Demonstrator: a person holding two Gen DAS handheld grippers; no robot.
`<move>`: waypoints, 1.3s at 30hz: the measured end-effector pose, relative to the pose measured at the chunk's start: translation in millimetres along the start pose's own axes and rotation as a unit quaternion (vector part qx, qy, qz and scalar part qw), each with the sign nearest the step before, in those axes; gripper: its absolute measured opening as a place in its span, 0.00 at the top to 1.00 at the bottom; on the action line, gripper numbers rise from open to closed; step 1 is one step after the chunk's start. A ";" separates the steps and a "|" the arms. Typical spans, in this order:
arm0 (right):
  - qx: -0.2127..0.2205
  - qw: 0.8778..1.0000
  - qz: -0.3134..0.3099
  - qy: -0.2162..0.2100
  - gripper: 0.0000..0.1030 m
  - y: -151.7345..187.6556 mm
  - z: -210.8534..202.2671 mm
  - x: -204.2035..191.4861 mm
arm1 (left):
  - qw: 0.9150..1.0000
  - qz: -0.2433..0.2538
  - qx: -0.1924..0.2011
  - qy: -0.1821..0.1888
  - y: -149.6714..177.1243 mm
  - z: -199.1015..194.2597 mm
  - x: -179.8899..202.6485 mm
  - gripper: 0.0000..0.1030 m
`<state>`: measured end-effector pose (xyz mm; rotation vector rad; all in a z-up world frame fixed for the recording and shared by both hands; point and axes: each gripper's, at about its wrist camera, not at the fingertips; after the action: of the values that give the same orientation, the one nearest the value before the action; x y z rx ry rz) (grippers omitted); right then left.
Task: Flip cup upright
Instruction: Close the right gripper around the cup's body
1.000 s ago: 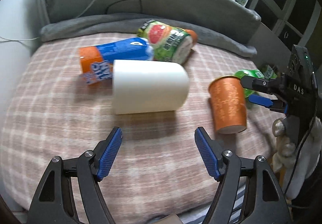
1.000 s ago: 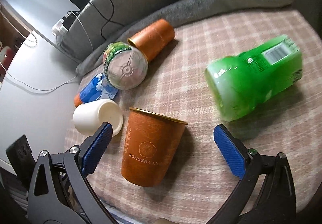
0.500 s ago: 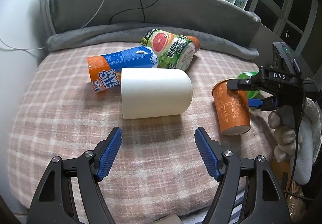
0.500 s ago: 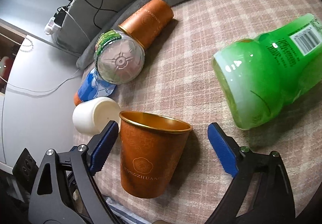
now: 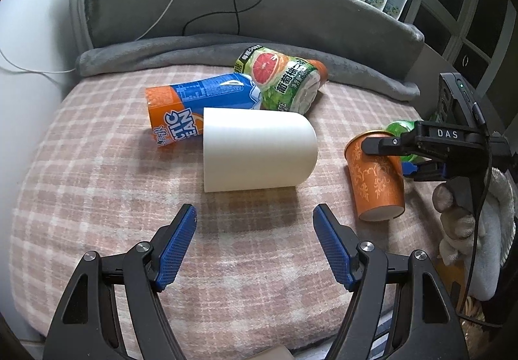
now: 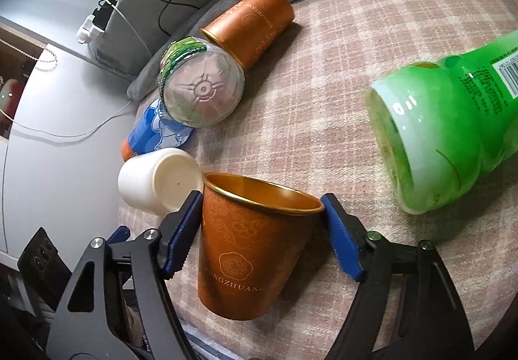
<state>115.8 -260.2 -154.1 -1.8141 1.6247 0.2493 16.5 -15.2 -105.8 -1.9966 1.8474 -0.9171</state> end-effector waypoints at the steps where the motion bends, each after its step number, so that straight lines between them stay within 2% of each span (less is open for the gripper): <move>1: 0.002 1.000 -0.004 0.003 0.26 0.2 -0.9 -2.0 | 1.000 0.000 0.000 0.000 -0.2 0.1 -0.5 0.28; 6: 0.019 1.000 -0.022 0.008 0.27 4.0 -7.0 -12.1 | 1.000 -0.002 0.001 0.002 -0.4 0.3 -1.4 0.28; 11: 0.063 0.993 -0.083 0.057 0.27 7.6 -21.7 -32.8 | 1.000 -0.004 0.002 0.005 -1.8 -0.2 -1.8 0.28; 15: 0.097 0.981 -0.134 0.100 0.27 10.1 -30.2 -46.3 | 1.000 -0.004 0.002 0.007 -1.0 -1.3 -0.5 0.28; 20: 0.130 0.958 -0.201 0.161 0.27 12.3 -31.4 -58.7 | 1.000 -0.007 0.002 0.010 -0.9 -2.2 -0.3 0.28; 27: 0.161 0.944 -0.231 0.174 0.27 16.7 -26.8 -59.6 | 1.000 -0.010 0.005 0.010 -0.9 -3.0 -2.2 0.28; 33: 0.189 0.936 -0.249 0.159 0.27 34.8 -29.9 -68.6 | 1.000 -0.010 0.005 0.011 -0.9 -2.8 -2.4 0.28; 37: 0.206 0.923 -0.273 0.173 0.27 49.8 -30.3 -78.1 | 1.000 -0.009 0.006 0.013 0.3 -4.5 -2.0 0.28; 39: 0.208 0.922 -0.278 0.169 0.27 53.7 -30.5 -81.4 | 1.000 -0.008 0.007 0.013 1.3 -5.9 -1.7 0.28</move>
<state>40.2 -212.2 -104.8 -1.9461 1.1733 -0.6477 11.9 -12.6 -102.5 -2.0036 1.8362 -0.9629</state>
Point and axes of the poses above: each gripper's, at about its wrist camera, not at the fingertips, and z roughly the way its jaws point, x to its right, y to its underside, and after that the axes turned 9 degrees about -z, right-handed
